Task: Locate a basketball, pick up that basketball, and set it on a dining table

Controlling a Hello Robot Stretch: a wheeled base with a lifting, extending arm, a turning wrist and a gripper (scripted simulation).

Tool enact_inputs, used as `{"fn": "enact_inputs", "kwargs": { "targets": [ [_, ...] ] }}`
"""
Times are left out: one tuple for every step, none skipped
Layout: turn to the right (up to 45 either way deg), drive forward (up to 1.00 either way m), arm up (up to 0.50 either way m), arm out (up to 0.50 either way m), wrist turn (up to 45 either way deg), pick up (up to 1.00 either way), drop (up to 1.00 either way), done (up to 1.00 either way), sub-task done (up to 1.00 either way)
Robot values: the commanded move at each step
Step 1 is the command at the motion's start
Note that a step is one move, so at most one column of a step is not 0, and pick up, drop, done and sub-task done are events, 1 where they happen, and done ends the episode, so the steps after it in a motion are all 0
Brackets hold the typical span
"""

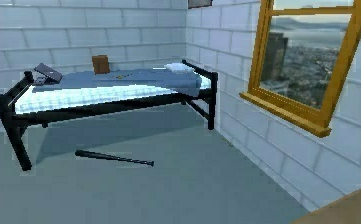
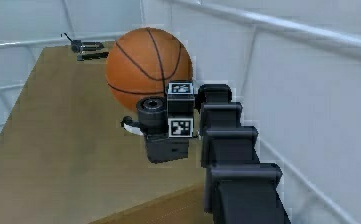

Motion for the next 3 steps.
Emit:
{"fn": "enact_inputs", "kwargs": {
  "targets": [
    [0.0, 0.0, 0.0, 0.0, 0.0, 1.0, 0.0, 0.0, 0.0],
    [0.0, 0.0, 0.0, 0.0, -45.0, 0.0, 0.0, 0.0, 0.0],
    [0.0, 0.0, 0.0, 0.0, -45.0, 0.0, 0.0, 0.0, 0.0]
  ]
}}
